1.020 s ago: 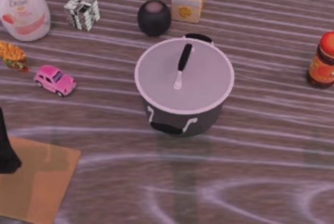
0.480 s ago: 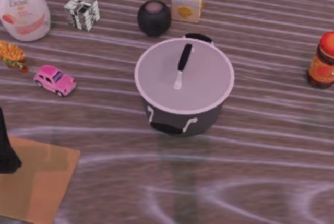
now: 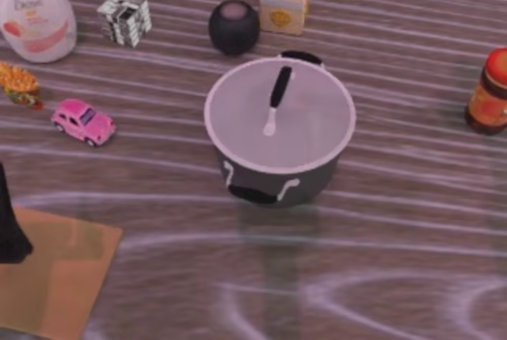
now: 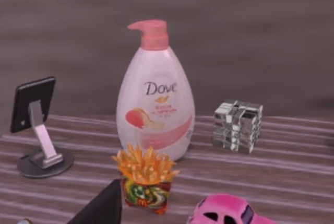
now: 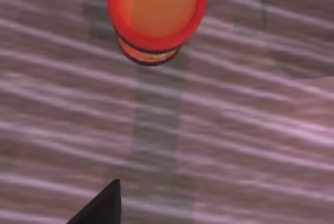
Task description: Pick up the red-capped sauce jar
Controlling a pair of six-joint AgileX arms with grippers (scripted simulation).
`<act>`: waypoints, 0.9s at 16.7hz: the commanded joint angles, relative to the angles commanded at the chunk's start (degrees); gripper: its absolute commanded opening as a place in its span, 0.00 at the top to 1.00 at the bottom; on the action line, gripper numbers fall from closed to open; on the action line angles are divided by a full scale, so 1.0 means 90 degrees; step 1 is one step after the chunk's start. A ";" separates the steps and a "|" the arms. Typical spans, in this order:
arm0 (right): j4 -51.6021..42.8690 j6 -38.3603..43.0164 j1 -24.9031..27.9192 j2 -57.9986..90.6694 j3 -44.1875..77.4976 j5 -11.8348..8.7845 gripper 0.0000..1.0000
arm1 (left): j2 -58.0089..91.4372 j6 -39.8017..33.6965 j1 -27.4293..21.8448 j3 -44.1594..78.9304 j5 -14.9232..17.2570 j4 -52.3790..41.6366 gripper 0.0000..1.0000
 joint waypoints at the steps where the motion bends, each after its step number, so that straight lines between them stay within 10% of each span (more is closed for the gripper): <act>1: -0.0349 -0.0083 0.0023 0.0688 0.0657 -0.0011 0.00 | 0.0000 0.0000 0.0000 0.0000 0.0000 0.0000 0.00; 8: -0.2152 -0.0634 0.0272 0.4513 0.4414 -0.0153 0.00 | 0.0000 0.0000 0.0000 0.0000 0.0000 0.0000 0.00; 15: -0.2617 -0.0824 0.0385 0.5538 0.5435 -0.0222 0.00 | 0.0000 0.0000 0.0000 0.0000 0.0000 0.0000 0.00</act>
